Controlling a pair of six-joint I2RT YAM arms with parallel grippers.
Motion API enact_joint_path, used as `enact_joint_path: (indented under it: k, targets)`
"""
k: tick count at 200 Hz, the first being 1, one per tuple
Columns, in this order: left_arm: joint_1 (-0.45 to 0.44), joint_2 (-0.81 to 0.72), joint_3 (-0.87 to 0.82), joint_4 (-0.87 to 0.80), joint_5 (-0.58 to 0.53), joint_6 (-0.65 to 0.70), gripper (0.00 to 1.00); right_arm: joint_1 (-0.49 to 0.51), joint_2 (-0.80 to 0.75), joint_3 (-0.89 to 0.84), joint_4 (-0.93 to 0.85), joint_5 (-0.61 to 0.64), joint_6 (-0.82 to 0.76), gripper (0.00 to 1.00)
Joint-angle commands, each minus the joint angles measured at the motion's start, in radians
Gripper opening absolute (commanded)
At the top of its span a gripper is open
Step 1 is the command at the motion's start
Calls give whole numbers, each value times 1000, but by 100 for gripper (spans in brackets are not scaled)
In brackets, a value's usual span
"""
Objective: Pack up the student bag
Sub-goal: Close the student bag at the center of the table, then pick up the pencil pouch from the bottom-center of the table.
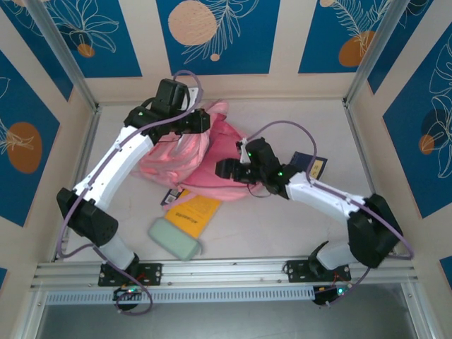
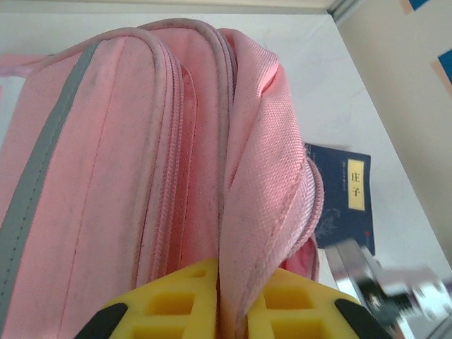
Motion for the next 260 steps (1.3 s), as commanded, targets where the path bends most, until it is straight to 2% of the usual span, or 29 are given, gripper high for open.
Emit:
enact_joint_path:
  k: [1,12,28,50,57,75,102,124,134,149,169,210,239,260]
  targets:
    - [8,64,-34,108,99,-56,14,-5,-131,-100,-30,87,-75,59]
    - [-3,108,-32,115,128,-66,12,-16,-188,-144,-40,107,-76,57]
    - [-39,170,-7,93,110,-60,11,-26,-267,-188,-88,161,-75,55]
    - [-88,240,20,91,125,-74,14,-33,-379,-247,-122,191,-68,53]
    - [-103,257,31,84,128,-76,17,-34,-413,-263,-126,193,-66,53]
    - [-127,251,45,65,108,-82,37,-35,-482,-287,-139,172,-72,53]
    - [-127,106,-39,83,71,-93,56,-21,-525,-281,-170,100,-109,53]
    - [-128,-56,-164,74,27,-98,65,5,-514,-260,-199,57,-153,53]
    - [-127,-140,-235,50,-19,-108,69,19,-505,-256,-210,51,-167,55]
    - [-125,-266,-358,3,-104,-142,81,39,-491,-246,-228,45,-184,56]
    - [-114,-419,-524,-110,-232,-263,100,61,-467,-229,-276,75,-187,59]
    - [-74,-613,-763,-357,-310,-583,100,73,-418,-197,-377,184,-168,64]
    - [-72,-670,-898,-409,-253,-745,100,71,-409,-205,-375,244,-147,66]
    - [-70,-702,-996,-396,-220,-799,100,69,-409,-215,-371,281,-130,68]
